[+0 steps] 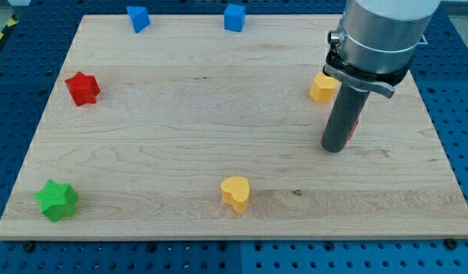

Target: Move the yellow heart diagonally to the yellow hexagon

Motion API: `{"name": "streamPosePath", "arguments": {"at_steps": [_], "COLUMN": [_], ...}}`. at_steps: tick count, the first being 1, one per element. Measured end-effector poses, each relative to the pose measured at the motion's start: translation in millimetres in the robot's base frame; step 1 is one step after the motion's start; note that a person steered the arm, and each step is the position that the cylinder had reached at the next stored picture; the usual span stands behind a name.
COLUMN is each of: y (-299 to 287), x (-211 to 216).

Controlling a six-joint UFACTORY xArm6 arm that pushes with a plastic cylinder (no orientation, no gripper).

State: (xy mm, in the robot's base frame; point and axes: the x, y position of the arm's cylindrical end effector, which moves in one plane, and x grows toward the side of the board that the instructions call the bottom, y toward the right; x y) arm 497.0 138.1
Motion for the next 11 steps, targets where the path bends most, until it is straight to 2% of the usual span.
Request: {"name": "streamPosePath", "arguments": {"at_steps": [1, 2, 3, 5, 6, 7, 11], "y": [1.0, 8.6, -25.1, -186.9, -213.5, -192.9, -76.9], "x": [-1.9, 16.4, 22.5, 22.4, 73.3, 104.6, 78.8]}}
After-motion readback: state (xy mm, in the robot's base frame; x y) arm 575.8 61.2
